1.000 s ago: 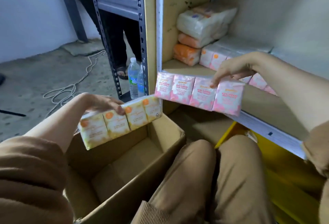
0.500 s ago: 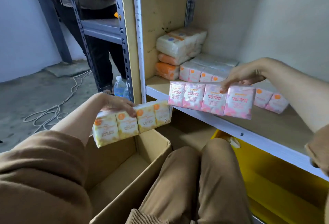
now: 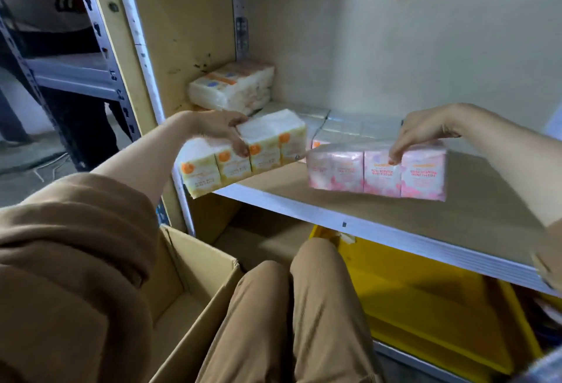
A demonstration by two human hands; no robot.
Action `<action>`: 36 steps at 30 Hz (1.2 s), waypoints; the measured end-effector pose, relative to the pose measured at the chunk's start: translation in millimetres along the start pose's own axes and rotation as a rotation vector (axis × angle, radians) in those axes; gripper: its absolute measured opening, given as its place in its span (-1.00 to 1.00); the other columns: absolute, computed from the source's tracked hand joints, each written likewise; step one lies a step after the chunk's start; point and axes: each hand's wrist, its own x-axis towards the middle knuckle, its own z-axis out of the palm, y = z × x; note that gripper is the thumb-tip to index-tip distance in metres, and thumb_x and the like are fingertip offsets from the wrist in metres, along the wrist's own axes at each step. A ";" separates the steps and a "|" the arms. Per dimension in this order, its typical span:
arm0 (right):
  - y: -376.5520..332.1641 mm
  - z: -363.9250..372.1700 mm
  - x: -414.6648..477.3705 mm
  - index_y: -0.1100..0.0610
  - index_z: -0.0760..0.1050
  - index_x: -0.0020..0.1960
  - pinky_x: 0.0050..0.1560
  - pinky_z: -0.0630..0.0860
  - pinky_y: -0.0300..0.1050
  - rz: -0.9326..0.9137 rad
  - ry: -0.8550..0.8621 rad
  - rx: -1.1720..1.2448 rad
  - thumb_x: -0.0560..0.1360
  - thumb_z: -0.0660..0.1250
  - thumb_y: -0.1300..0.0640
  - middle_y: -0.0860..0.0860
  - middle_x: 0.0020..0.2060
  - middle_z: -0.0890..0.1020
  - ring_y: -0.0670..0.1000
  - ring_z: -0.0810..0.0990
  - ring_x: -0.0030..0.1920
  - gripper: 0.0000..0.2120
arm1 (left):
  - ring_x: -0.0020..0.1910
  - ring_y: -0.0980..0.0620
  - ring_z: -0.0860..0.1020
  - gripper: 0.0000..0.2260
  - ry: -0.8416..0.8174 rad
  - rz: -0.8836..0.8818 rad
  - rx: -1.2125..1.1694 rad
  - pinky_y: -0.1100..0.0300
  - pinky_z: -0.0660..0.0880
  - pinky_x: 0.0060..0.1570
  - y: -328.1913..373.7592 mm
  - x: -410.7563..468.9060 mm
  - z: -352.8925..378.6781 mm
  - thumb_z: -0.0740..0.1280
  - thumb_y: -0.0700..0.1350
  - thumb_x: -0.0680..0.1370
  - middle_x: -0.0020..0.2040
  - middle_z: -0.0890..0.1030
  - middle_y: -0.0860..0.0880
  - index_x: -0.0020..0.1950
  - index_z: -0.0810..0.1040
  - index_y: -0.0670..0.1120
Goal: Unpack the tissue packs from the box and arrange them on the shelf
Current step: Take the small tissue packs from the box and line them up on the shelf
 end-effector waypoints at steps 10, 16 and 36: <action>45.6 67.6 30.4 0.12 0.58 -0.15 -0.35 0.40 -0.32 0.026 0.044 0.058 0.29 0.52 0.02 0.07 -0.10 0.61 -0.01 0.51 -0.22 -0.76 | 0.44 -0.07 0.25 -0.18 0.109 0.181 0.403 0.10 0.23 0.43 22.1 79.8 46.1 0.54 -0.10 0.33 0.49 0.19 -0.05 0.49 0.21 -0.10; 45.7 79.4 45.2 0.26 0.52 0.18 -0.18 0.37 -0.25 -0.016 0.116 0.096 0.36 0.48 0.08 0.17 0.17 0.59 0.07 0.52 0.00 -0.55 | 0.45 -0.11 0.24 -0.15 0.050 0.189 0.537 0.09 0.22 0.43 17.0 108.8 58.7 0.51 -0.18 0.37 0.51 0.15 -0.10 0.53 0.08 -0.12; -2.7 93.7 85.4 0.29 0.48 0.22 0.15 0.53 0.02 -0.138 0.318 -0.056 0.33 0.44 0.23 0.17 0.21 0.55 0.19 0.52 0.18 -0.53 | 0.35 -0.17 0.43 -0.47 0.363 0.256 0.391 -0.04 0.39 0.31 -19.7 121.2 88.4 0.36 -0.34 0.46 0.45 0.38 -0.10 0.42 0.37 -0.17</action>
